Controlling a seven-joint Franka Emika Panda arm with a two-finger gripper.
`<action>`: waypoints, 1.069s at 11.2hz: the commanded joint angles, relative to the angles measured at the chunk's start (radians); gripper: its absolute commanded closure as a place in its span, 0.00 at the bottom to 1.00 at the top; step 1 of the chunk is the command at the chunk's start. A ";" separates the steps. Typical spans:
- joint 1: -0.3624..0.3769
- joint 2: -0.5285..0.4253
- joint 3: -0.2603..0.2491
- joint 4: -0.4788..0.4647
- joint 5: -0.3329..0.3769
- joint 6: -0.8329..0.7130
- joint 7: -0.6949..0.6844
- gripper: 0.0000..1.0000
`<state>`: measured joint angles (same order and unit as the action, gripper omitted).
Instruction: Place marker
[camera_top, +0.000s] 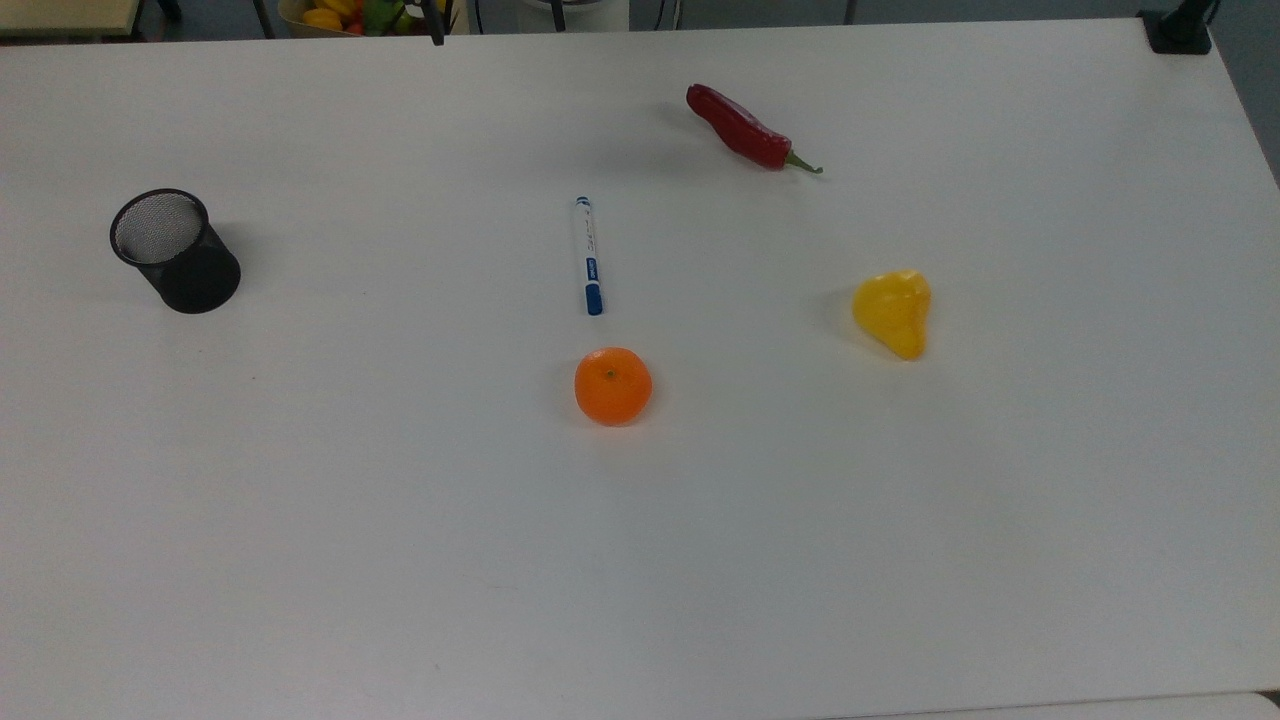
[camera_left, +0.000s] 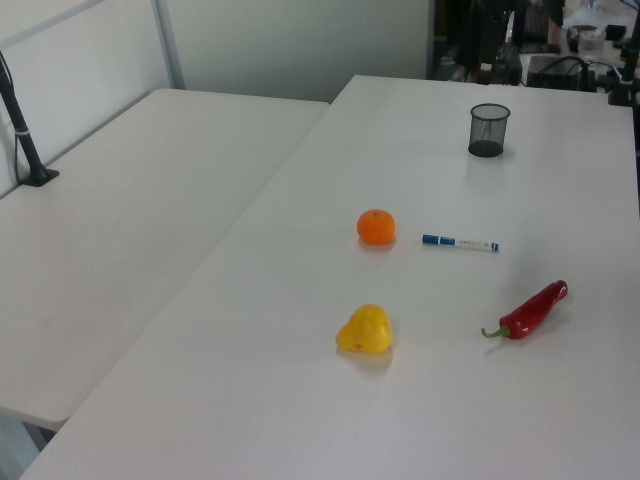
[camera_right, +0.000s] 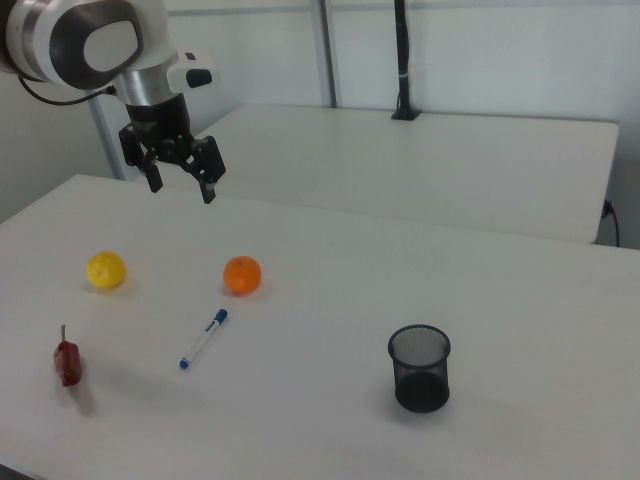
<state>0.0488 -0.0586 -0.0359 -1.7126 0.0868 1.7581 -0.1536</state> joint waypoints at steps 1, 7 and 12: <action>0.003 -0.007 0.007 -0.002 -0.002 -0.003 -0.015 0.00; 0.003 -0.006 0.007 -0.004 -0.002 -0.003 -0.017 0.00; 0.002 -0.003 0.008 -0.021 -0.001 -0.048 -0.030 0.00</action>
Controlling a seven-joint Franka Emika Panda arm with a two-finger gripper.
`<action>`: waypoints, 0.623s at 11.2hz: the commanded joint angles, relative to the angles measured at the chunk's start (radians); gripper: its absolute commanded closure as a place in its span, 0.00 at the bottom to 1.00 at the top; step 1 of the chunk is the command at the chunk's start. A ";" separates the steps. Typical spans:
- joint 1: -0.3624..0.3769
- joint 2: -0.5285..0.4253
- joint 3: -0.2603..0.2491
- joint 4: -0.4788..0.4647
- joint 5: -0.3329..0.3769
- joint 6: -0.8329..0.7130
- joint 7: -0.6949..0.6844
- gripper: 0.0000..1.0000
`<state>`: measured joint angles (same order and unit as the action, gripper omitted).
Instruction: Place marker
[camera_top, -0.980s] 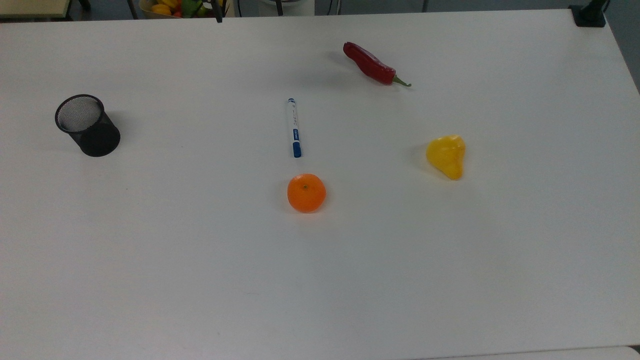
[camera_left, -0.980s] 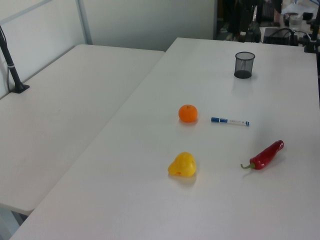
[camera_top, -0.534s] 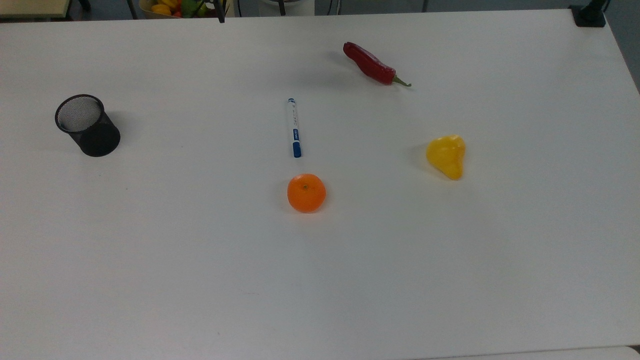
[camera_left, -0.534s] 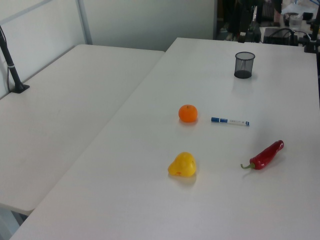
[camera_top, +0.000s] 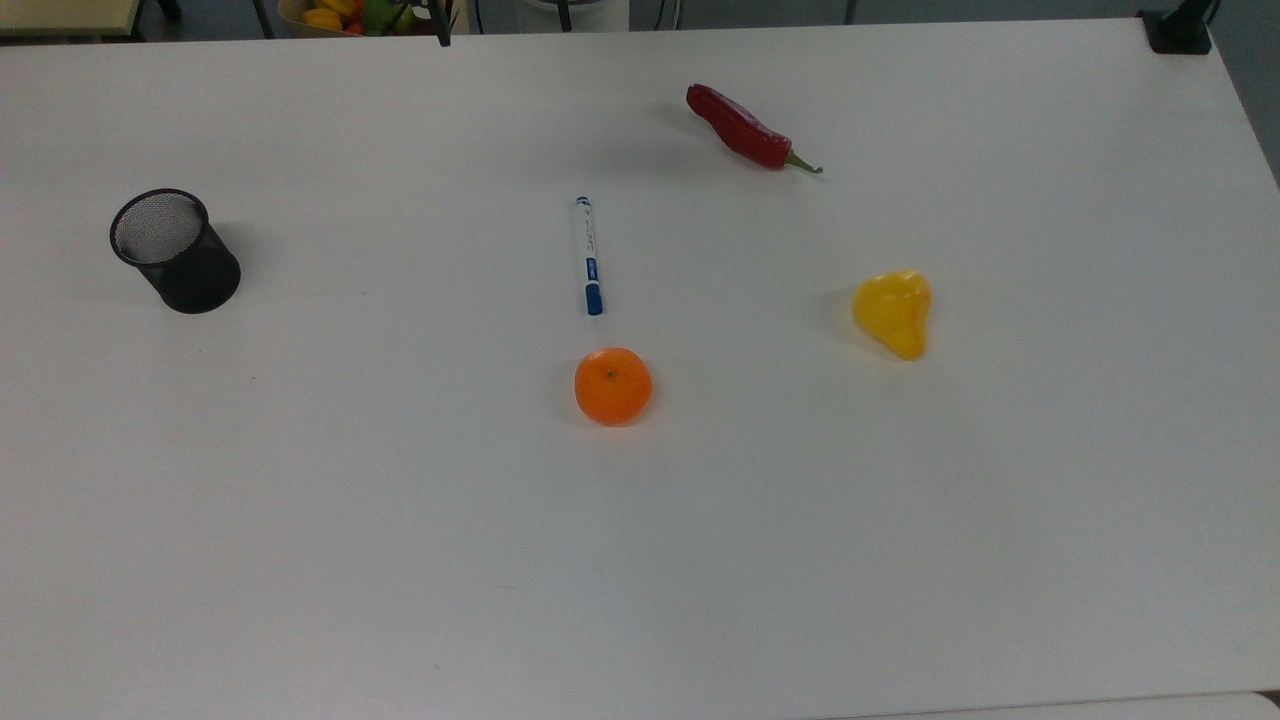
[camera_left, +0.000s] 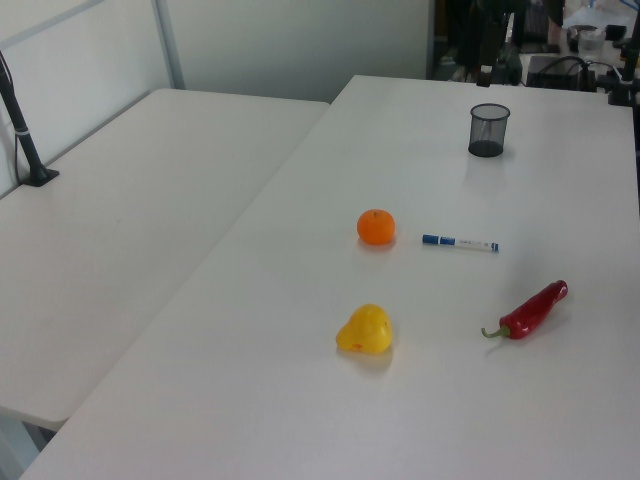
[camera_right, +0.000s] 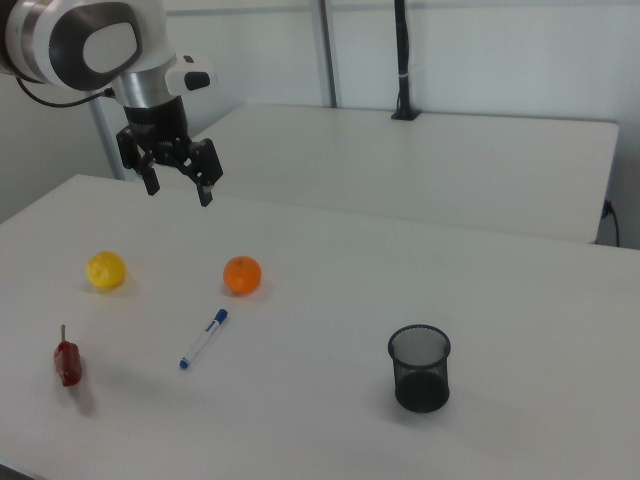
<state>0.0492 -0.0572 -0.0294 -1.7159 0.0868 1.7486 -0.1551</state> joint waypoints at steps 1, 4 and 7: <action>0.006 -0.007 0.002 -0.030 -0.002 -0.038 -0.029 0.00; 0.014 0.004 0.000 -0.060 -0.012 -0.026 -0.027 0.00; 0.041 0.020 0.000 -0.117 -0.077 0.005 -0.027 0.00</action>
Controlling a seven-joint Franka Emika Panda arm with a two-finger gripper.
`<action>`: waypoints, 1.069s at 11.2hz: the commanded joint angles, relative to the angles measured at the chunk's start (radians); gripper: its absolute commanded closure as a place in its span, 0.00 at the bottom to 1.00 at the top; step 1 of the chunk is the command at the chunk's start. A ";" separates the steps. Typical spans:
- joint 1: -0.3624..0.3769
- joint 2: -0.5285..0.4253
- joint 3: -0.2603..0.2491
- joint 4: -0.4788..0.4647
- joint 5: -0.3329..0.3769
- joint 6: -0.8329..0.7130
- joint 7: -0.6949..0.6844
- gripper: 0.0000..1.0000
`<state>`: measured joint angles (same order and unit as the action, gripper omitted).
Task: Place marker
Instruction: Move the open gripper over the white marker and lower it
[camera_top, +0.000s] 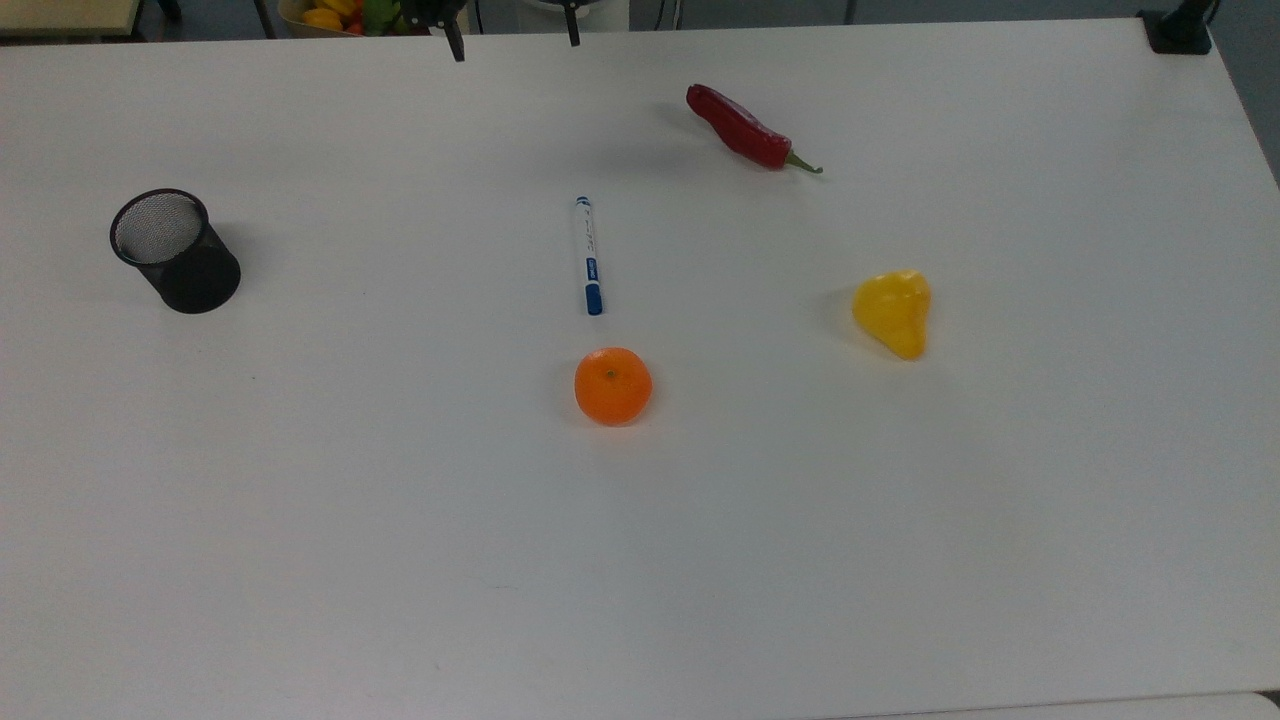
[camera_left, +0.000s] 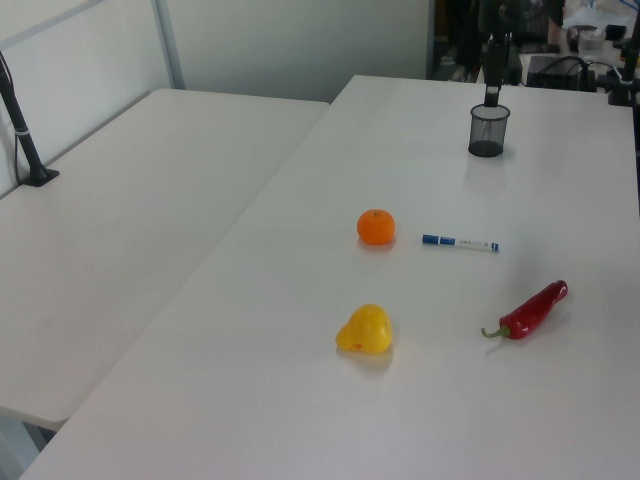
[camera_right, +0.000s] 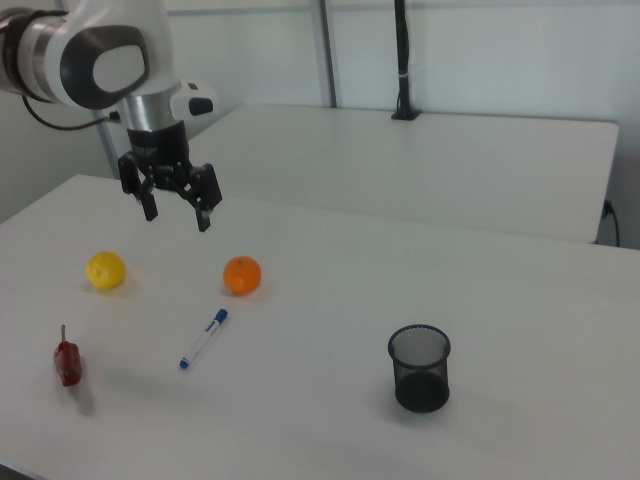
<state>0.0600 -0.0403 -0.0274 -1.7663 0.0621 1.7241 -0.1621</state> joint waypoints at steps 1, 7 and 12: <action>0.032 0.019 -0.002 -0.094 -0.056 0.064 -0.022 0.00; 0.054 0.183 -0.002 -0.128 -0.059 0.225 -0.007 0.00; 0.124 0.263 -0.002 -0.189 -0.122 0.379 0.194 0.00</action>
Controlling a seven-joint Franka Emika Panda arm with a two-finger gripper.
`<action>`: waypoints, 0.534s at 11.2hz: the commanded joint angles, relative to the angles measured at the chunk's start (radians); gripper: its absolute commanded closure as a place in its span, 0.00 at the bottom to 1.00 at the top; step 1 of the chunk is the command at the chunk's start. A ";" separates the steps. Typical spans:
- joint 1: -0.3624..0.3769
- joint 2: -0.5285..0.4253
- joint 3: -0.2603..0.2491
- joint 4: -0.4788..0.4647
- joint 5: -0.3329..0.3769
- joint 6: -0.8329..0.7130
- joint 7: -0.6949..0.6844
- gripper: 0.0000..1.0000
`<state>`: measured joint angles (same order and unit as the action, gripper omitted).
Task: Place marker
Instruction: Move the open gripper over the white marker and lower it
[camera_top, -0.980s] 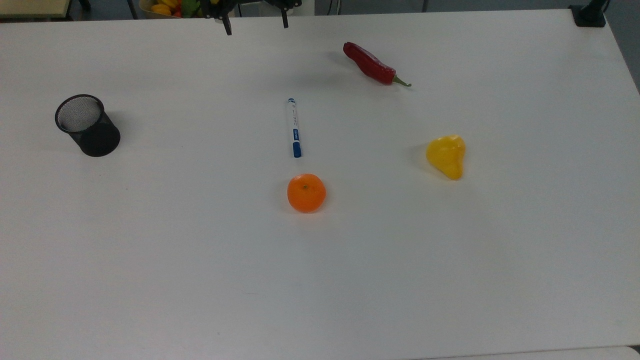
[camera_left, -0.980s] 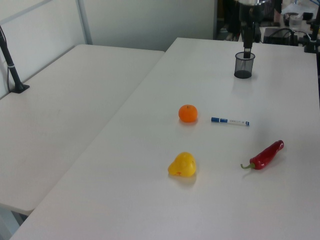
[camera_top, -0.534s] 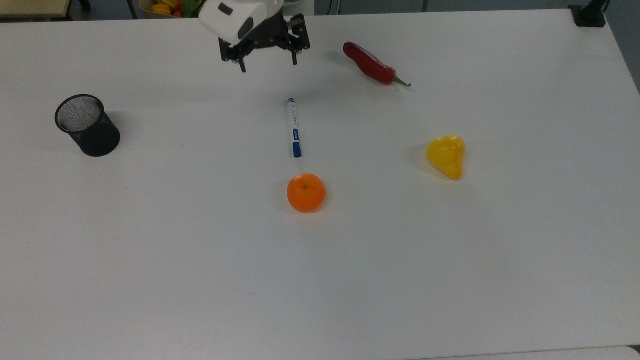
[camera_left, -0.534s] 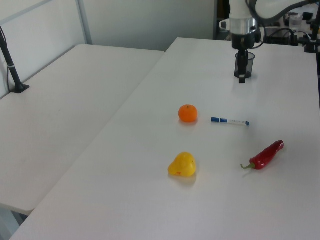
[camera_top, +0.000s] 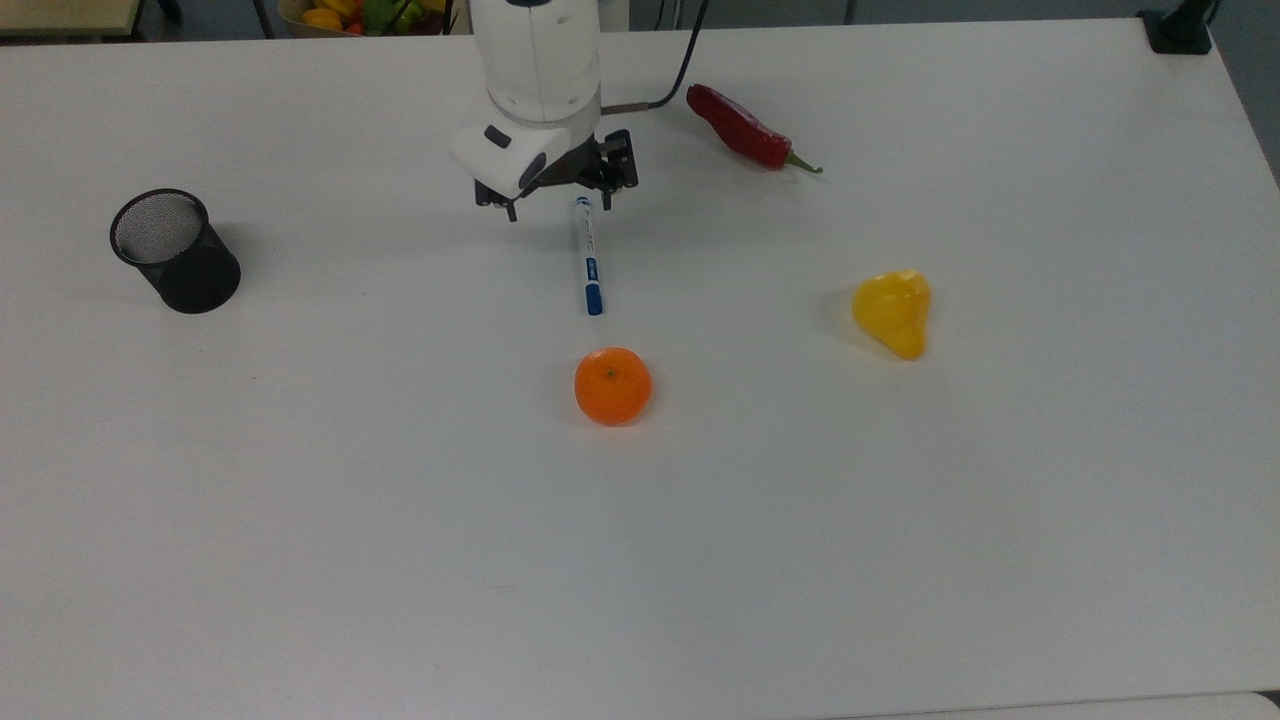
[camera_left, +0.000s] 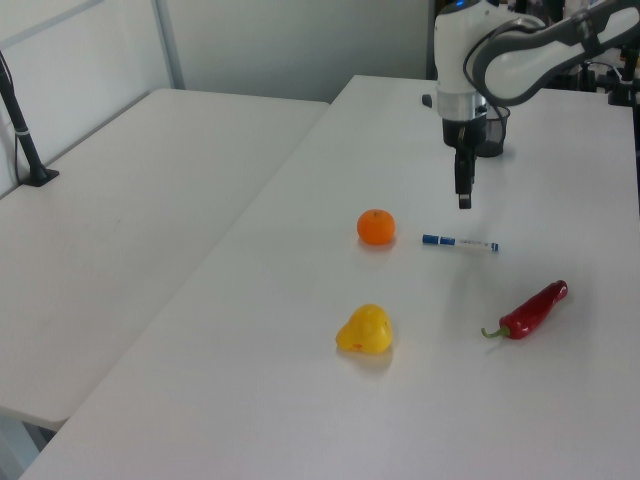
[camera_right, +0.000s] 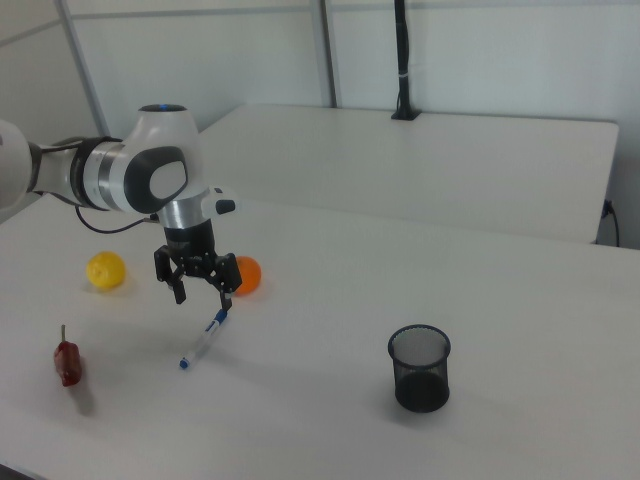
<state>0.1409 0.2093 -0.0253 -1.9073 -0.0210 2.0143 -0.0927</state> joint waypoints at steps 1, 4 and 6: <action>0.058 0.044 -0.004 -0.046 -0.040 0.107 0.140 0.00; 0.074 0.100 -0.004 -0.047 -0.100 0.188 0.218 0.00; 0.072 0.117 -0.004 -0.049 -0.119 0.211 0.228 0.02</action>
<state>0.2087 0.3221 -0.0246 -1.9427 -0.1094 2.1883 0.0993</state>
